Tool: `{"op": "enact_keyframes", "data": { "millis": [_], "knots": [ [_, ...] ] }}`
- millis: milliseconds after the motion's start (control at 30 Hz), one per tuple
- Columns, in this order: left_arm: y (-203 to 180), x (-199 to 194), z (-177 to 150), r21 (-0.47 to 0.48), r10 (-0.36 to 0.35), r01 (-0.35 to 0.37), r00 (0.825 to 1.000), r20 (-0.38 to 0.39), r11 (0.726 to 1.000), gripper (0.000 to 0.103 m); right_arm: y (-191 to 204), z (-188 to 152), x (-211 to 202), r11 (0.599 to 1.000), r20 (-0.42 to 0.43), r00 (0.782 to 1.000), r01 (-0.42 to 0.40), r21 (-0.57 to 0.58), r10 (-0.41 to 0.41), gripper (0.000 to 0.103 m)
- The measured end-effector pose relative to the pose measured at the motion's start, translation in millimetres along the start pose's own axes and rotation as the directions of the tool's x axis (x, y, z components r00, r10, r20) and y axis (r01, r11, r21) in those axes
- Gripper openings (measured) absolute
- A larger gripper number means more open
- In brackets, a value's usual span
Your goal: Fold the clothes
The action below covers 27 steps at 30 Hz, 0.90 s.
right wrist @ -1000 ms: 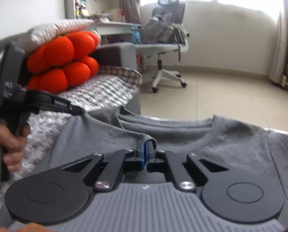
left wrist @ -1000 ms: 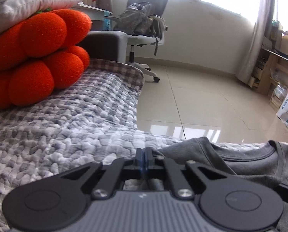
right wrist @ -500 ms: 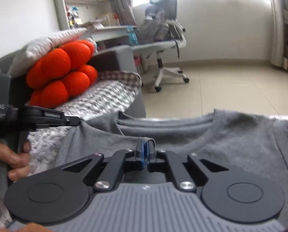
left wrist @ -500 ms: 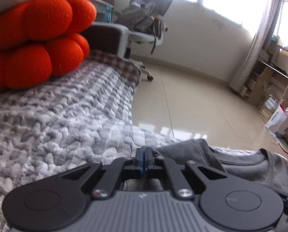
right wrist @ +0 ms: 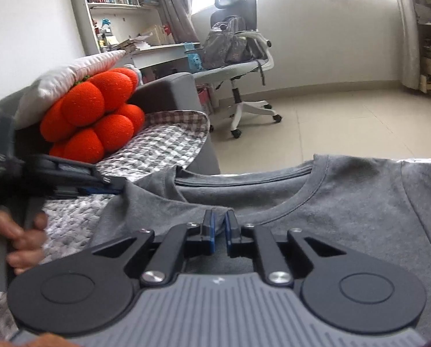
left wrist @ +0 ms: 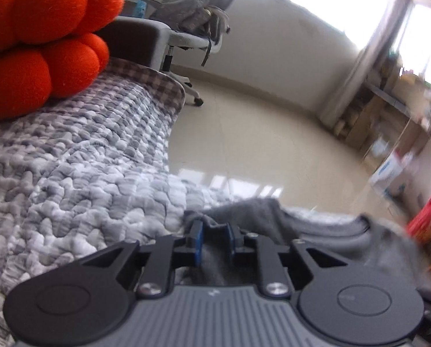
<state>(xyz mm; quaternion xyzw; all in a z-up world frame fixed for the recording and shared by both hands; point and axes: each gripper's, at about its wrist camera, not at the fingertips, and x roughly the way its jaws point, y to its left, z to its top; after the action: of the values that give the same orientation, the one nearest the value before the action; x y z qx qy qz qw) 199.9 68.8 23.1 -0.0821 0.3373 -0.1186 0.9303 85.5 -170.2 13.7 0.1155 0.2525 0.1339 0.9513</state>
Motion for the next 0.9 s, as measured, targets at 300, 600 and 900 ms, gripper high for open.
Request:
{"op": "enact_keyframes", "data": {
  "millis": [300,600,900],
  "knots": [
    [-24.0,2.2,-6.2,0.188,0.172,-0.176,0.984,0.04,0.966,0.006,5.2,-5.1,5.4,0.999,-0.066,0.998,-0.023,-0.038,0.021,0.013],
    [-6.2,-15.8,-0.9,0.076,0.077,-0.08,0.996,0.047,0.994,0.006,-4.9,-4.4,4.1,0.996,-0.06,0.995,-0.075,0.038,0.078,0.013],
    [12.6,-14.6,0.2,-0.031,-0.042,0.042,0.999,0.0,0.999,0.03,-6.6,-3.3,4.4,0.995,-0.063,0.994,-0.081,0.058,0.084,0.013]
  ]
}}
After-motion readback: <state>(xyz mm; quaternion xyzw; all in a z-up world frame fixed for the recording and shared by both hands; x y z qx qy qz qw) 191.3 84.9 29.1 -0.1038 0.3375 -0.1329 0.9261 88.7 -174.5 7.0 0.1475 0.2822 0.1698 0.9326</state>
